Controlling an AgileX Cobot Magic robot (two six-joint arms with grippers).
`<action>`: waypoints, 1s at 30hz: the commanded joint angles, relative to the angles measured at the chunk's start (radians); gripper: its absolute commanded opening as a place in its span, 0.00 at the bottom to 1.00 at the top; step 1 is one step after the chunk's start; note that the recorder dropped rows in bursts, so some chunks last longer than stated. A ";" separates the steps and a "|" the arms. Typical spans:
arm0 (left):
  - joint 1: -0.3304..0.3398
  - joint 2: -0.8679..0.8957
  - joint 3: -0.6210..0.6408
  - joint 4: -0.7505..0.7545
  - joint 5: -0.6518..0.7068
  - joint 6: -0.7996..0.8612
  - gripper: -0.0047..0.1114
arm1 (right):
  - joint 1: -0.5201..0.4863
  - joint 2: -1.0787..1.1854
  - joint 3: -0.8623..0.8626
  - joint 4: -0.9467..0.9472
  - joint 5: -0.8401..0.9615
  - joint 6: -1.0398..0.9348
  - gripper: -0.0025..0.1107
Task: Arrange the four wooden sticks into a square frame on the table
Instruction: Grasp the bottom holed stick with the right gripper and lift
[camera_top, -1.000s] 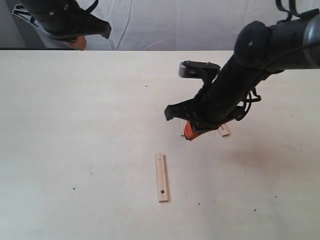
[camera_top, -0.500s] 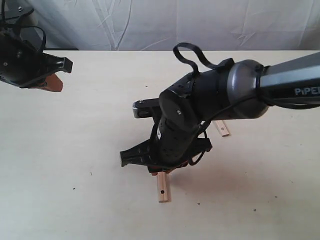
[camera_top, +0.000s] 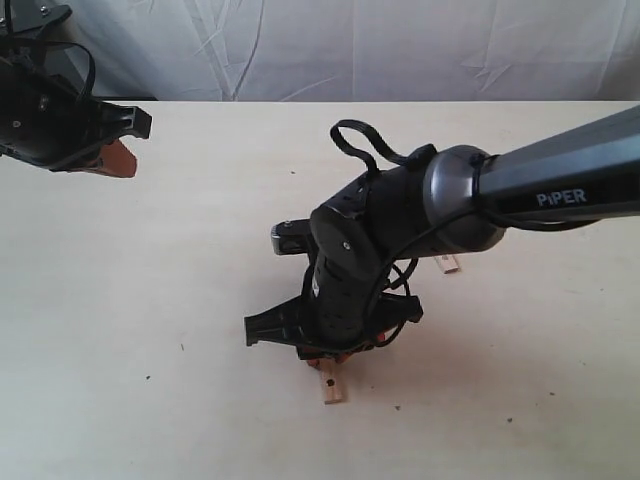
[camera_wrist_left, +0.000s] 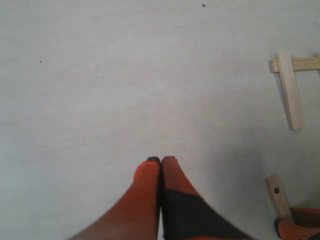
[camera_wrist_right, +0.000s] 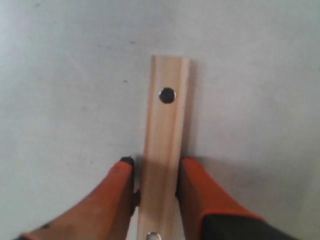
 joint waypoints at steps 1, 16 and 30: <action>-0.001 -0.009 0.004 -0.010 -0.015 0.003 0.04 | 0.002 0.006 0.002 0.005 0.000 0.001 0.30; -0.001 -0.007 0.004 -0.006 -0.022 0.003 0.04 | -0.301 -0.178 -0.077 -0.016 0.187 -0.810 0.02; -0.001 0.016 0.004 -0.009 -0.030 0.022 0.04 | -0.366 -0.065 -0.077 -0.155 0.015 -1.505 0.02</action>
